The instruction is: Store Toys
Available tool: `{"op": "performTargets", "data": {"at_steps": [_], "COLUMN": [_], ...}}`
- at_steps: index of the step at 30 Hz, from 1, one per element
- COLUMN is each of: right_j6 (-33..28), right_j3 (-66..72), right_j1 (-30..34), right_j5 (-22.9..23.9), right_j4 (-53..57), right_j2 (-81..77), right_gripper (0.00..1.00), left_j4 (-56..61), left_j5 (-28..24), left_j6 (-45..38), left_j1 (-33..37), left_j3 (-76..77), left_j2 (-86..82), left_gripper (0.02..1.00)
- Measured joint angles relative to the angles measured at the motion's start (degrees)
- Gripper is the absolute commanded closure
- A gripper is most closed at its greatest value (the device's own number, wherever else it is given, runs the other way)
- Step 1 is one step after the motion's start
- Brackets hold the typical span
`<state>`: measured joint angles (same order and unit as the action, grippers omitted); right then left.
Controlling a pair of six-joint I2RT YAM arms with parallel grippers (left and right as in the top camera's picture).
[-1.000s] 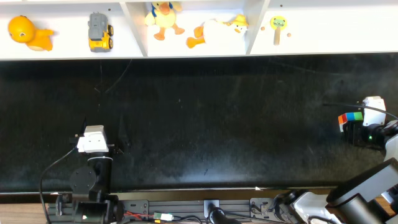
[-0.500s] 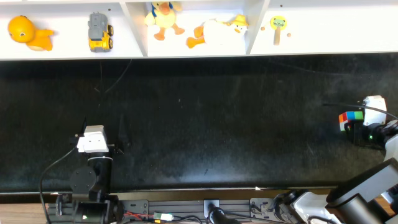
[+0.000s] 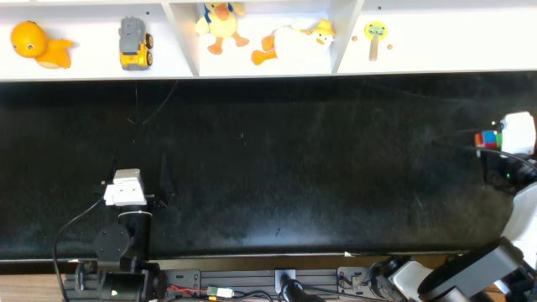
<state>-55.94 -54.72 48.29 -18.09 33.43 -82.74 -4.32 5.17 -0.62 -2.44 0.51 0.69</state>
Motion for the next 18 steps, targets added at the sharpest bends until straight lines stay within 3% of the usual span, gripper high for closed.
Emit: {"op": "performTargets", "data": {"at_steps": [9, 18], "right_j6": [6.9, 12.1], "right_j3": [-2.8, -11.1], "right_j1": [-11.7, -14.3], "right_j5": [-0.9, -1.2], "right_j4": [-3.6, -5.8], "right_j2": [0.2, -2.6], "right_gripper": [0.634, 0.638], "left_j4": [0.0, 0.0], "left_j5": [0.0, 0.0], "left_j6": [0.0, 0.0], "left_j1": [0.0, 0.0], "left_j3": [0.0, 0.0], "left_j2": [0.0, 0.0], "left_gripper": [0.020, 0.020]}}
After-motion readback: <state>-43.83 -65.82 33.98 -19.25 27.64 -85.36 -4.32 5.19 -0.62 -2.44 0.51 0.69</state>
